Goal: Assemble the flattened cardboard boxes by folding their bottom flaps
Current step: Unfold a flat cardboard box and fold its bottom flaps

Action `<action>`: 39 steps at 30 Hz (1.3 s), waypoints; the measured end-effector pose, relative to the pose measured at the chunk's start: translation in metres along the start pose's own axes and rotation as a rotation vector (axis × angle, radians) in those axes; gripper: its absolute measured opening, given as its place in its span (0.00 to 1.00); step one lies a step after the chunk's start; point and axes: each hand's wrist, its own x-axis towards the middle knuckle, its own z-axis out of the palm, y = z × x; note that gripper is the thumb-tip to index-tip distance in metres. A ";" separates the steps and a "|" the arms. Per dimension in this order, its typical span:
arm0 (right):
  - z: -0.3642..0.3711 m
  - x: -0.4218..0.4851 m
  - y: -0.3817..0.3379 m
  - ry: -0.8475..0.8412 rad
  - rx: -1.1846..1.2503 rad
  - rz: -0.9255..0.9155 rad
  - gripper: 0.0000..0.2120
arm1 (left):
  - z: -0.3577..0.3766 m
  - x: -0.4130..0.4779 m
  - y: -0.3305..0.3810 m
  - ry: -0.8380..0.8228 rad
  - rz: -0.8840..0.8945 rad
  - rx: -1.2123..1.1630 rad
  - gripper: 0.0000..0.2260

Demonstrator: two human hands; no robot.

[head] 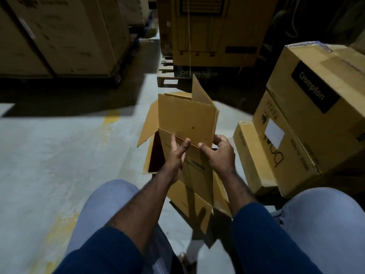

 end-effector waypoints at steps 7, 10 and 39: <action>0.012 -0.006 -0.012 -0.020 -0.325 -0.197 0.26 | 0.006 -0.008 0.016 -0.015 0.034 -0.037 0.41; 0.013 -0.006 -0.010 0.129 -0.292 0.002 0.18 | 0.008 -0.007 0.020 -0.115 -0.025 0.001 0.42; 0.053 0.003 0.002 0.046 0.818 0.522 0.13 | -0.080 0.026 0.023 0.115 0.370 1.766 0.39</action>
